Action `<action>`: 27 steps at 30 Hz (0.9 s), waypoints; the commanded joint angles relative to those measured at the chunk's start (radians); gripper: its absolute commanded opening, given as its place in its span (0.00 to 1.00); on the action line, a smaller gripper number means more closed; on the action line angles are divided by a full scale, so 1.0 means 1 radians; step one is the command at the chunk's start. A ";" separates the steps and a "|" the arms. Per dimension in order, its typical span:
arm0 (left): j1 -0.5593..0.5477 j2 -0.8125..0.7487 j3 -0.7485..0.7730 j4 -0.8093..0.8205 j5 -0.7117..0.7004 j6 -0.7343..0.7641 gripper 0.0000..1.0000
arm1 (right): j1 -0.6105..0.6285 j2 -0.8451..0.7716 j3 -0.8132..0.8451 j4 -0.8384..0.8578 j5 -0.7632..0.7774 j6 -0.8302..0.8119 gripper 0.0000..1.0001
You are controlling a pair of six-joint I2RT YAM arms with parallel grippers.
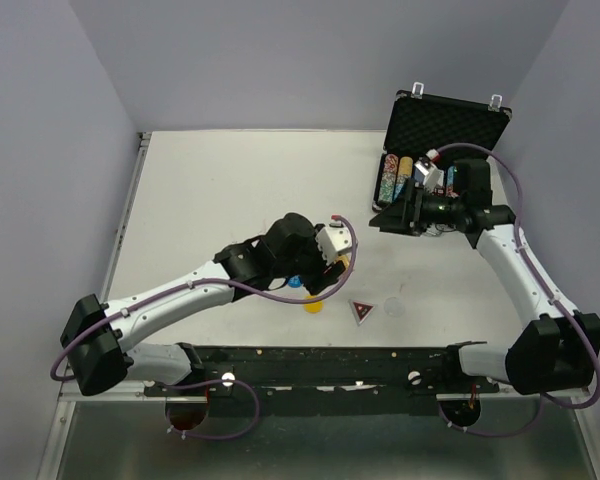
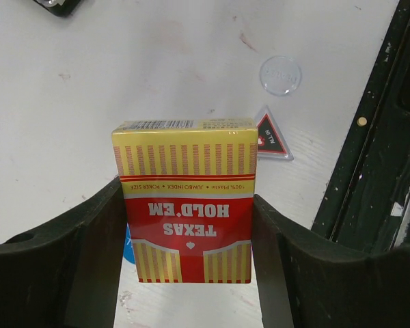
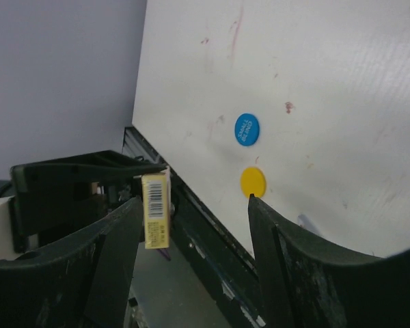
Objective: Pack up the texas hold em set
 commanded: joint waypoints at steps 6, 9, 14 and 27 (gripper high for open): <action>-0.009 -0.088 0.001 0.099 0.054 0.056 0.45 | 0.142 -0.025 0.076 -0.154 -0.048 -0.020 0.71; -0.012 -0.094 -0.004 0.099 0.051 0.057 0.45 | 0.200 -0.030 0.070 -0.128 -0.042 0.013 0.72; -0.017 -0.094 -0.004 0.099 0.052 0.059 0.45 | 0.265 -0.038 0.046 -0.070 -0.038 0.073 0.71; -0.021 -0.094 -0.007 0.108 0.034 0.061 0.45 | 0.388 -0.010 0.006 0.010 0.013 0.133 0.58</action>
